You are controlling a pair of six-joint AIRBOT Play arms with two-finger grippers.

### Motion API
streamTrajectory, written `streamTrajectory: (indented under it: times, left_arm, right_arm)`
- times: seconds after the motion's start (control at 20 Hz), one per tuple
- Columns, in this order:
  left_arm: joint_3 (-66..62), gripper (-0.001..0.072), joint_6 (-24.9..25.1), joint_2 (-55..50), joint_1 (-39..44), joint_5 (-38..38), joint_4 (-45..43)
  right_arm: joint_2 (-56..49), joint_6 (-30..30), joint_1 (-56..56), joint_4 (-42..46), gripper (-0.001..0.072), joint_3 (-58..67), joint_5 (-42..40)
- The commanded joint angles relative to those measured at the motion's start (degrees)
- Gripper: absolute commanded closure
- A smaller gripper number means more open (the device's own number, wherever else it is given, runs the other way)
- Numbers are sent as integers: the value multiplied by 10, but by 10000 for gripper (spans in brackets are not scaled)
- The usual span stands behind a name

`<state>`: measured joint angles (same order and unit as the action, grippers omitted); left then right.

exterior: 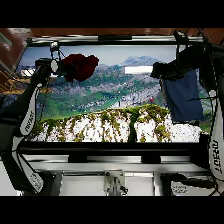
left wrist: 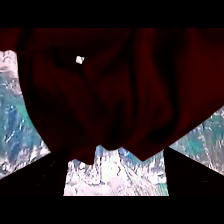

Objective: Fold the shirts.

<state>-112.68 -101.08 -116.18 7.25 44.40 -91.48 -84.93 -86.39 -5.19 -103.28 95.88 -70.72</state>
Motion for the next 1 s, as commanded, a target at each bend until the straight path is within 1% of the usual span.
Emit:
streamTrajectory:
  times: [0.0, 0.1, 0.15, 0.2, 0.25, 0.3, 0.35, 0.4, 0.45, 0.6, 0.65, 0.75, 0.8, 0.95]
  left_arm:
    - [-24, -6, -2, -50, -7, -54, 15]
    - [-24, -2, -2, -61, -7, -64, 26]
    - [-24, 21, -2, -64, -7, -70, 28]
    - [-24, 115, -2, -66, -7, -77, 31]
    - [-24, 136, -2, -68, -7, -88, 31]
    - [-24, 270, -2, -68, -7, -98, 37]
    - [-24, 507, -2, -69, -7, -105, 49]
    - [-24, 634, -2, -68, -7, -110, 62]
    - [-24, 666, -2, -66, -7, -109, 71]
    - [-24, 668, -1, -22, -3, -108, 84]
    - [-24, 669, 12, 5, 3, -111, 84]
    - [-24, 669, 83, 79, 21, -112, 84]
    - [-24, 669, 109, 126, 34, -101, 84]
    - [-24, 669, 156, 276, 83, -40, 84]
  right_arm:
    - [0, 0, 0, -8, 159, 0, -5]
    - [0, 0, 0, -14, 159, 1, -6]
    - [0, 0, 0, -16, 159, 0, -7]
    - [0, 0, 0, -16, 159, 0, -9]
    - [0, 0, 0, -16, 159, 0, -10]
    - [0, 0, 0, -17, 159, 0, -11]
    - [0, 0, 0, -17, 159, 0, -12]
    - [0, 0, 0, -16, 159, 1, -12]
    - [0, 0, 0, -16, 159, 1, -12]
    - [0, 0, 0, -16, 159, 1, -13]
    - [0, -3, 0, -15, 159, 1, -11]
    - [2, -15, 1, -12, 159, 1, -9]
    - [7, -14, 1, -12, 159, 1, -10]
    - [52, -15, 1, -14, 159, 1, -14]
